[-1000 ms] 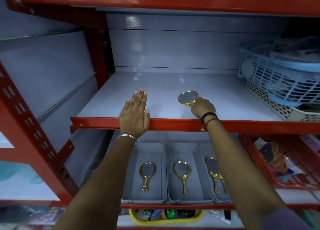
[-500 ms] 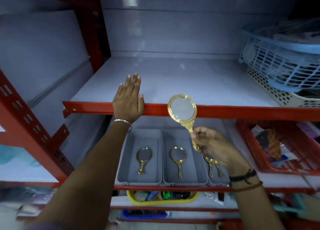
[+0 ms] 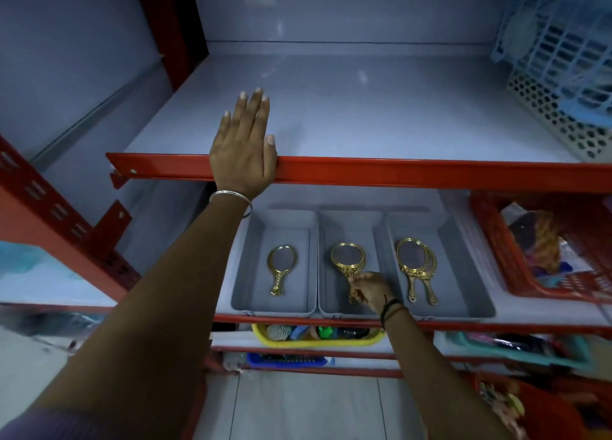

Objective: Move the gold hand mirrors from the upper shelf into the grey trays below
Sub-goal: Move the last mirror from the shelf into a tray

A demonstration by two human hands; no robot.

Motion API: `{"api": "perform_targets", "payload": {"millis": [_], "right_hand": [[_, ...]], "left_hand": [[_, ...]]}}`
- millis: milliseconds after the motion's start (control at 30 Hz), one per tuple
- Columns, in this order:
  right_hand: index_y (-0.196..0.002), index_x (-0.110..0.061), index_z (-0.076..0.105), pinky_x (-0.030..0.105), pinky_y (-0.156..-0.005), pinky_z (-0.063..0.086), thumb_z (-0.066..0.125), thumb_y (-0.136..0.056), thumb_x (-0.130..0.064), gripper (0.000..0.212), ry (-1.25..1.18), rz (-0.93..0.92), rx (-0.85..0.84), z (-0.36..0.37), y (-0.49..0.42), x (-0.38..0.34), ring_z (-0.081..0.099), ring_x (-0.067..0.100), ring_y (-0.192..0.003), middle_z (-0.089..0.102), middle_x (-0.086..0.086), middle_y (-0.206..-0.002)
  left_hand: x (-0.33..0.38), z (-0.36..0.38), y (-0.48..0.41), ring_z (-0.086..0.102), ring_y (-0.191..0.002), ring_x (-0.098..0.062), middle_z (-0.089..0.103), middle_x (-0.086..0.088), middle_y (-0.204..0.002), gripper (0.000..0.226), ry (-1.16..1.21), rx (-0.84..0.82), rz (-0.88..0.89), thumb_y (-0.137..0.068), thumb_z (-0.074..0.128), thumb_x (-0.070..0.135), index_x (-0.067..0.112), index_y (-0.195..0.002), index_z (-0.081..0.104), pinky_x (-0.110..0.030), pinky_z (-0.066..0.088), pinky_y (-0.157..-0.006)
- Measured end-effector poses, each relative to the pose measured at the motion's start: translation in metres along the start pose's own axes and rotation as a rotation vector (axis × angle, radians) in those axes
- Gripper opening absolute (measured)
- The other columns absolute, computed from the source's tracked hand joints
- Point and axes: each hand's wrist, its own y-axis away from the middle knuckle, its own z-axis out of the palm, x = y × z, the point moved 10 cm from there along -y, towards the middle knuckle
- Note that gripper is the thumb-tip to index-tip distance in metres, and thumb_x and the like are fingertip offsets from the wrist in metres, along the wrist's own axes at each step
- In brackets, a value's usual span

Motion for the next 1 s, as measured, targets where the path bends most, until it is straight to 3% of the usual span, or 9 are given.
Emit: {"api": "perform_targets", "payload": {"millis": [100, 167, 367, 533, 600, 667, 700, 800, 1000], "right_hand": [[-0.052, -0.014, 0.047, 0.020, -0.036, 0.044, 0.069, -0.082, -0.005, 0.038, 0.046, -0.001, 0.078, -0.004, -0.018, 0.008, 0.048, 0.015, -0.045, 0.051, 0.000, -0.046], [-0.050, -0.015, 0.049, 0.031, -0.056, 0.057, 0.072, -0.079, -0.010, 0.038, 0.117, -0.008, 0.120, -0.007, -0.022, 0.011, 0.053, 0.022, -0.058, 0.052, 0.004, -0.054], [-0.043, -0.016, 0.040, 0.021, -0.047, 0.030, 0.063, -0.085, -0.021, 0.048, 0.268, -0.157, 0.208, -0.011, 0.007, -0.022, 0.040, 0.015, -0.045, 0.043, 0.003, -0.046], [-0.057, -0.024, 0.055, 0.040, -0.076, 0.050, 0.064, -0.085, -0.014, 0.031, 0.035, -0.351, 0.129, 0.020, 0.031, -0.063, 0.057, 0.023, -0.073, 0.059, 0.002, -0.064], [-0.062, -0.026, 0.058, 0.043, -0.080, 0.052, 0.064, -0.084, -0.010, 0.028, 0.037, -0.391, 0.055, 0.044, 0.039, -0.077, 0.059, 0.023, -0.077, 0.061, 0.000, -0.070], [-0.065, -0.025, 0.060, 0.041, -0.082, 0.053, 0.060, -0.083, -0.005, 0.027, 0.095, -0.409, -0.012, 0.067, 0.042, -0.085, 0.060, 0.022, -0.078, 0.062, 0.001, -0.073], [-0.068, -0.020, 0.062, 0.037, -0.079, 0.052, 0.058, -0.083, -0.002, 0.024, 0.138, -0.410, -0.043, 0.080, 0.045, -0.088, 0.059, 0.020, -0.075, 0.062, 0.002, -0.073], [-0.074, -0.013, 0.062, 0.028, -0.070, 0.045, 0.052, -0.082, 0.002, 0.020, 0.312, -0.426, -0.097, 0.111, 0.044, -0.087, 0.055, 0.019, -0.074, 0.061, 0.006, -0.076], [-0.046, -0.017, 0.040, 0.022, -0.054, 0.034, 0.047, -0.085, 0.002, 0.044, 0.548, -0.303, -0.116, 0.150, 0.012, -0.056, 0.048, 0.019, -0.064, 0.042, -0.002, -0.052]], "left_hand": [[0.000, 0.001, 0.000, 0.036, -0.140, -0.028, 0.041, -0.010, -0.150, 0.057, -0.012, 0.016, 0.011, -0.091, 0.027, 0.028, 0.006, -0.143, 0.038, -0.043, 0.032, -0.113], [-0.001, 0.003, 0.000, 0.036, -0.140, -0.028, 0.042, -0.009, -0.149, 0.057, -0.017, 0.019, 0.008, -0.091, 0.028, 0.028, 0.007, -0.142, 0.038, -0.043, 0.032, -0.113], [0.000, 0.000, 0.002, 0.038, -0.139, -0.027, 0.047, -0.008, -0.146, 0.054, -0.017, 0.023, 0.013, -0.090, 0.030, 0.027, 0.007, -0.139, 0.043, -0.045, 0.031, -0.113], [0.008, 0.000, 0.034, 0.016, -0.146, -0.019, 0.036, -0.014, -0.151, 0.054, 0.156, 0.066, 0.001, -0.091, 0.034, 0.025, 0.007, -0.143, 0.033, -0.029, -0.005, -0.121], [0.021, 0.012, 0.066, -0.003, -0.148, -0.008, 0.027, -0.011, -0.154, 0.052, 0.231, 0.036, 0.085, -0.091, 0.037, 0.022, 0.008, -0.141, 0.030, -0.026, -0.009, -0.120], [0.029, 0.030, 0.100, -0.003, -0.148, -0.007, 0.020, -0.003, -0.156, 0.047, 0.269, -0.035, 0.141, -0.091, 0.039, 0.019, 0.009, -0.136, 0.034, -0.029, 0.002, -0.122], [0.027, 0.041, 0.117, 0.012, -0.148, -0.013, 0.029, -0.007, -0.153, 0.042, 0.287, -0.089, 0.133, -0.091, 0.040, 0.018, 0.009, -0.132, 0.041, -0.032, 0.017, -0.120], [0.010, 0.085, 0.158, 0.059, -0.112, -0.030, 0.055, -0.017, -0.130, 0.032, 0.376, -0.353, -0.045, -0.092, 0.044, 0.011, 0.005, -0.119, 0.058, -0.037, 0.053, -0.088], [-0.031, 0.174, 0.231, 0.058, -0.112, -0.038, 0.045, -0.021, -0.136, 0.045, 0.273, -0.852, -0.432, -0.089, 0.045, -0.005, 0.002, -0.134, 0.042, -0.044, 0.050, -0.092]]}}
